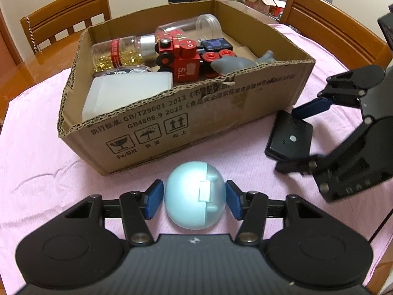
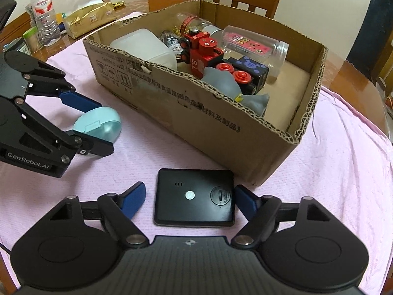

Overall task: Organize rigid objects
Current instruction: 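Grasp the light blue egg-shaped case with the left tool while the right tool grasps the black power bank, then carry the egg case and power bank into the box and open both tools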

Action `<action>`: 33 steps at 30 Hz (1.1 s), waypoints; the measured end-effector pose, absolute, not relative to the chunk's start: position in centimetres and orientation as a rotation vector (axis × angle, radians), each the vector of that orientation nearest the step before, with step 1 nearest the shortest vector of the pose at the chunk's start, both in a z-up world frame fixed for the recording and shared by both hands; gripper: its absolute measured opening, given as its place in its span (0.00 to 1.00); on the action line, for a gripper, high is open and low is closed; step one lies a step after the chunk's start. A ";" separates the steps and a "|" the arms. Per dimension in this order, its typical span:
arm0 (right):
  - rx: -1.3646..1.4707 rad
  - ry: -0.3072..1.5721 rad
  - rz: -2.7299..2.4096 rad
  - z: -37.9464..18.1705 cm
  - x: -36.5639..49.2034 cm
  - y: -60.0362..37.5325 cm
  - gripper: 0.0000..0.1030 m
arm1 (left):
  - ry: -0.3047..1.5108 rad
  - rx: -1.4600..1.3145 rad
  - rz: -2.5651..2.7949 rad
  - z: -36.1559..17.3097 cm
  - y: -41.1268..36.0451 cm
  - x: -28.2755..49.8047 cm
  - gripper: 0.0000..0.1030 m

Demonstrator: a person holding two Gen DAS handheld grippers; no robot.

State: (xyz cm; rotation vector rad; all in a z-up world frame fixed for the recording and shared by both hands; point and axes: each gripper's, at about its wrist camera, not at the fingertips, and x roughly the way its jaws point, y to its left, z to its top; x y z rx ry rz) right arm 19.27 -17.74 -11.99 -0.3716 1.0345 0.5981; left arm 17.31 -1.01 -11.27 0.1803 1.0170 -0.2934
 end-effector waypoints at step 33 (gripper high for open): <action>-0.426 0.911 0.658 -0.4 19.7 -19.2 0.72 | 0.908 0.223 -0.420 -0.6 -0.8 16.2 0.50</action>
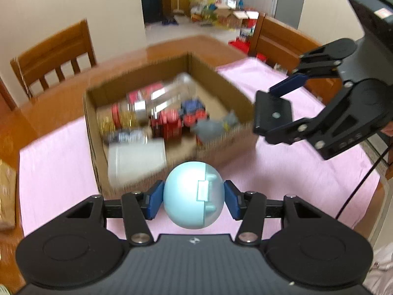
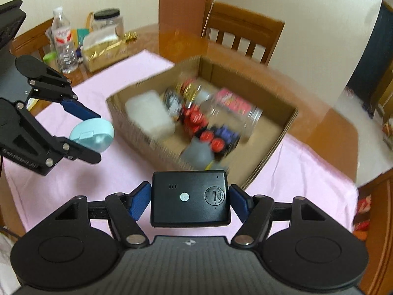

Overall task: Organize rigid objects
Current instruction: 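Carry the egg case and power bank into the box and open both tools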

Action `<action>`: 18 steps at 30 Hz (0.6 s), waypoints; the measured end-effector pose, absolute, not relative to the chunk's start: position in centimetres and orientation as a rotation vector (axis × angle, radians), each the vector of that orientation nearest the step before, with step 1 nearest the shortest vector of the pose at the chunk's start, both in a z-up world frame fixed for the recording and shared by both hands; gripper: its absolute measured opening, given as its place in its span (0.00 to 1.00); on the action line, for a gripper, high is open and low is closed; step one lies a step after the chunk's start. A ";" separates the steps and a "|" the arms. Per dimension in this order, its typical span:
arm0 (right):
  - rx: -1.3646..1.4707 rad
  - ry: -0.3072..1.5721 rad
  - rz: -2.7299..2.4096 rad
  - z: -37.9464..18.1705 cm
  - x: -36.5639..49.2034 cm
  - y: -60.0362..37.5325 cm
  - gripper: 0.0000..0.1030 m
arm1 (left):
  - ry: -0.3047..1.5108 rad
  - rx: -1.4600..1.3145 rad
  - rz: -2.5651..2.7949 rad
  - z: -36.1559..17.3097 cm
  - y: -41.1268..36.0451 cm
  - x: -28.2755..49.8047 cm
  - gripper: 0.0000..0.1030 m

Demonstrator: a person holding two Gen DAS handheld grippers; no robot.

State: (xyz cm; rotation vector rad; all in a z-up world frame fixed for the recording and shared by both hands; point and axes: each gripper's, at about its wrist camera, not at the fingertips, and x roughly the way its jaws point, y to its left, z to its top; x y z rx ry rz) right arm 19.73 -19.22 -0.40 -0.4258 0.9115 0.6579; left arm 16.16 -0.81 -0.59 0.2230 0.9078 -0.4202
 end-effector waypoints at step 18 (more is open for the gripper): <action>-0.461 0.897 0.605 -1.7 26.3 -19.5 0.72 | 0.894 0.154 -0.354 -3.1 -3.3 23.0 0.53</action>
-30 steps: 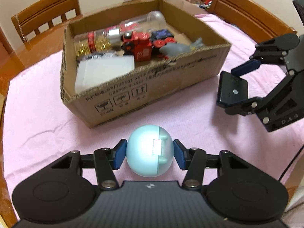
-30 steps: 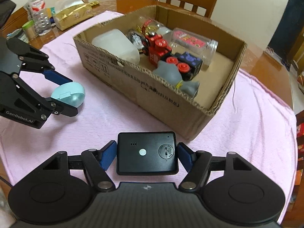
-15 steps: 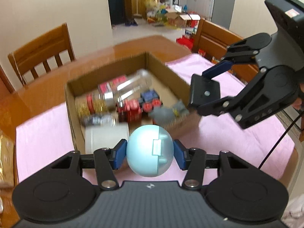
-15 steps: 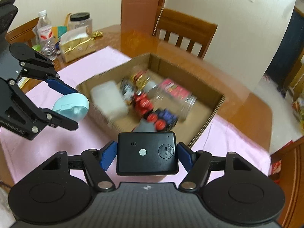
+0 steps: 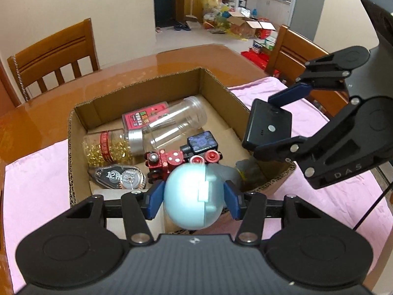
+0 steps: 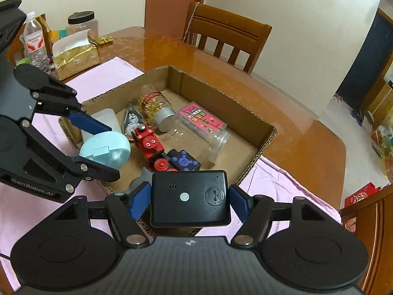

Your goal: Organize rigid objects

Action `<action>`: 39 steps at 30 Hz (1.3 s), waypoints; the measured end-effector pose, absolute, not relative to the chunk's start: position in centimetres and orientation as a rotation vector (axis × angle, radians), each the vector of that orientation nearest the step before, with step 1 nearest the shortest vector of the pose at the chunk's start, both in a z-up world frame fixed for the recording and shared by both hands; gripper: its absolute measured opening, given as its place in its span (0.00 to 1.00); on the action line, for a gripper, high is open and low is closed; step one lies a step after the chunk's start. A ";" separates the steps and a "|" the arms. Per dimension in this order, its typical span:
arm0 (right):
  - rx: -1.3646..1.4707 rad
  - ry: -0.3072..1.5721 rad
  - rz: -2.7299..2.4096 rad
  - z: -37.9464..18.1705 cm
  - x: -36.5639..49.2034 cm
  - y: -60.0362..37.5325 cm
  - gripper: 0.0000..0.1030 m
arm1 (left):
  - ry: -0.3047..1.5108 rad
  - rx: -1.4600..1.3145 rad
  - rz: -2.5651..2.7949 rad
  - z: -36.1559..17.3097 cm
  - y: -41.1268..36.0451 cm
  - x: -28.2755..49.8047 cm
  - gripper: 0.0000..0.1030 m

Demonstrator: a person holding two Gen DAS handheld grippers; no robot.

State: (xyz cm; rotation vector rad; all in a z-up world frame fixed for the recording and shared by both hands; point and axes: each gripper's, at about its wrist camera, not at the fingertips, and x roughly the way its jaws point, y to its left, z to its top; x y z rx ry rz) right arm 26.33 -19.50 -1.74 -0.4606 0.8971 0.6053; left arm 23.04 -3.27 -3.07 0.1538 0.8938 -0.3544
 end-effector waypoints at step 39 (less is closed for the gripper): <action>-0.146 1.054 0.093 1.4 21.0 -17.7 1.00 | 0.914 0.018 0.057 2.6 1.6 17.9 0.97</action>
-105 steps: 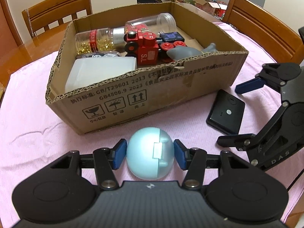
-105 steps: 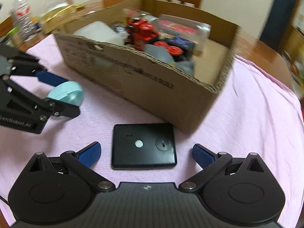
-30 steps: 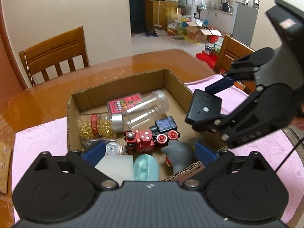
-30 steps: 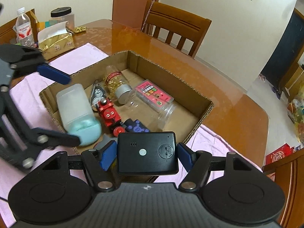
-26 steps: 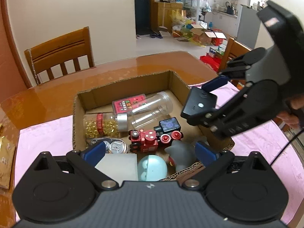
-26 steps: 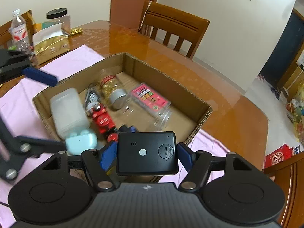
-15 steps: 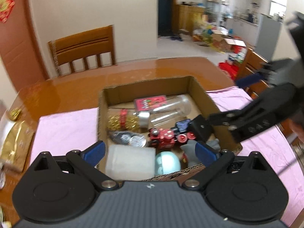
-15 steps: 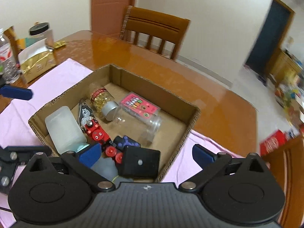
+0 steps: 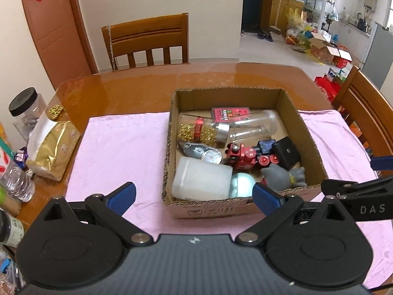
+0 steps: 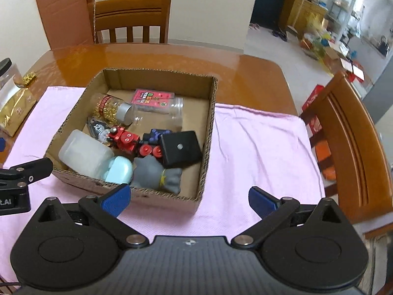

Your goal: Organize rigid objects

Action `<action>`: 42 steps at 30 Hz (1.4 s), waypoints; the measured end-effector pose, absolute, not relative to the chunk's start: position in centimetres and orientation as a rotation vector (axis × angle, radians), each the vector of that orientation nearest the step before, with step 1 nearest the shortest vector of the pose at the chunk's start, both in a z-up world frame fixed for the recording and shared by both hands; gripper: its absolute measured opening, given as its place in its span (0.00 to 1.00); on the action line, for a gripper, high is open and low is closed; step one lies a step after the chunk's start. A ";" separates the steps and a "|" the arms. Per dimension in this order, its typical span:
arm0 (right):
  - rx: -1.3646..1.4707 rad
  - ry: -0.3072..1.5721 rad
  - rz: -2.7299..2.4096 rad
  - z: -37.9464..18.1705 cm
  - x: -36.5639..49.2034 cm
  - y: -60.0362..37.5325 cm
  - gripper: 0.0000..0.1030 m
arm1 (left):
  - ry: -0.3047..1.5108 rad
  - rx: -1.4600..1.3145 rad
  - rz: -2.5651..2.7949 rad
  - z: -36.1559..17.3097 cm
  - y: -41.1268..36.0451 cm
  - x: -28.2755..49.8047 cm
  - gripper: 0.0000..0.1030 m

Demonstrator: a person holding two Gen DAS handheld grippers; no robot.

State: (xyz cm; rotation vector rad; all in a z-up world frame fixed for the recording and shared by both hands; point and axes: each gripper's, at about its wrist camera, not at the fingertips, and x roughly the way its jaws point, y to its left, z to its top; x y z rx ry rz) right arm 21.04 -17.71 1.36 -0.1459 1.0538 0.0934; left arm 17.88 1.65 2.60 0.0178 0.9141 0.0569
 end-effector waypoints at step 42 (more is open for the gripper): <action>-0.078 1.053 0.056 1.9 19.7 -15.6 1.00 | 0.918 0.049 0.077 3.4 2.6 16.9 0.97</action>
